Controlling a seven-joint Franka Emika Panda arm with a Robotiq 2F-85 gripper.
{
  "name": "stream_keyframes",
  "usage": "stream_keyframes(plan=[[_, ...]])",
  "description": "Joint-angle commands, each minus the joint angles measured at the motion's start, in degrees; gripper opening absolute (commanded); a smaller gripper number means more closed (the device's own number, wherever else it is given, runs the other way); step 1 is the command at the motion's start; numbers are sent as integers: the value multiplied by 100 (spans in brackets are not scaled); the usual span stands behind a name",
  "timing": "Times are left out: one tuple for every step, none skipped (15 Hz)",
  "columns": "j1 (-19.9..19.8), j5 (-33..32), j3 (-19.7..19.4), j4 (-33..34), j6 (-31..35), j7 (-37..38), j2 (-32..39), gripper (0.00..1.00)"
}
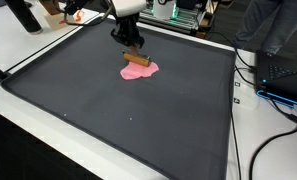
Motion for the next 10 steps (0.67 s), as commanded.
stream_keyframes(plan=[[4, -26, 24, 42, -355, -178, 259, 23], [-1, -10, 32, 60, -429, -211, 259, 23], [-9, 17, 39, 73, -516, -234, 260, 23], [-13, 31, 35, 72, -568, -213, 252, 23], [-37, 78, 33, 49, -540, -178, 217, 23], [-52, 102, 28, 34, -528, -147, 188, 23], [-79, 156, 23, -1, -457, -117, 86, 23], [-110, 206, 19, -35, -372, -104, 9, 23], [-137, 259, 9, -58, -323, -68, -65, 23], [-170, 321, 1, -101, -256, -43, -168, 23]])
